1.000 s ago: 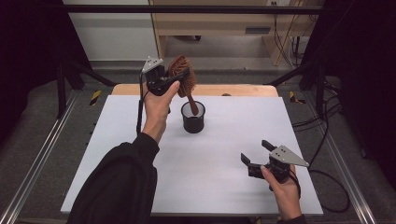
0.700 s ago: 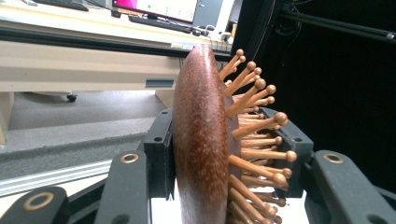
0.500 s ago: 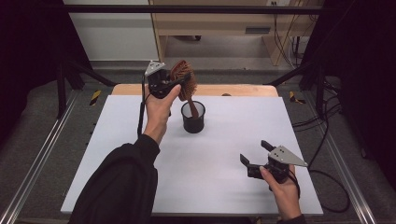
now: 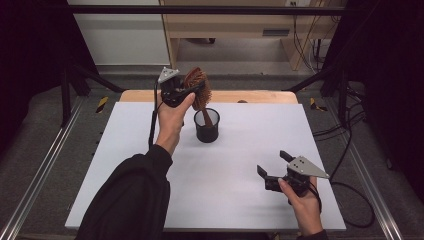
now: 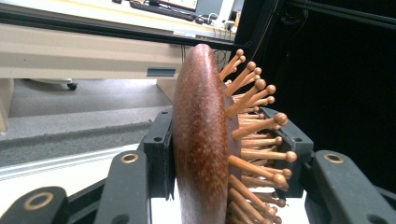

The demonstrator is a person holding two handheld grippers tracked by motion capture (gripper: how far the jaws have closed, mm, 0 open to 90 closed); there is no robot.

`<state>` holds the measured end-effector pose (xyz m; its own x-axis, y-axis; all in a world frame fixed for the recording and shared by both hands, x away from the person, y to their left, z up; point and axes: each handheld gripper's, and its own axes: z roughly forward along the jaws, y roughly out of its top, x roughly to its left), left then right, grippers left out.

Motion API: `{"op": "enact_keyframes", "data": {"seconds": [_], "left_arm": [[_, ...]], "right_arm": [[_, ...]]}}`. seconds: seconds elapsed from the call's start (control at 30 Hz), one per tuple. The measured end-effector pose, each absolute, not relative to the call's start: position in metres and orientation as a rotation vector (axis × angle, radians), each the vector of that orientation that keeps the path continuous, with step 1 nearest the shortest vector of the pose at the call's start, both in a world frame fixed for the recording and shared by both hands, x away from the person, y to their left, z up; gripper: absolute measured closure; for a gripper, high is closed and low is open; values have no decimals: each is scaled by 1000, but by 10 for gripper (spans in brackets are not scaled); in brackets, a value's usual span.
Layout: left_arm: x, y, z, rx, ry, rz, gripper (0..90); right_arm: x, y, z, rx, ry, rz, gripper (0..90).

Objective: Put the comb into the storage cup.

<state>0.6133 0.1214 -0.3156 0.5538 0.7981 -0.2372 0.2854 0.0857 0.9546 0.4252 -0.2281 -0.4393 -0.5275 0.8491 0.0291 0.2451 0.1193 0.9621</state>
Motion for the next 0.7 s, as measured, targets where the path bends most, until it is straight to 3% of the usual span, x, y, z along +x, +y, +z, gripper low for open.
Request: {"op": "enact_keyframes", "data": {"seconds": [0.7], "left_arm": [[614,119,-326,1495,990,485,505]], "right_arm": [[426,-228,-440,1050,1873,1428,60]]}}
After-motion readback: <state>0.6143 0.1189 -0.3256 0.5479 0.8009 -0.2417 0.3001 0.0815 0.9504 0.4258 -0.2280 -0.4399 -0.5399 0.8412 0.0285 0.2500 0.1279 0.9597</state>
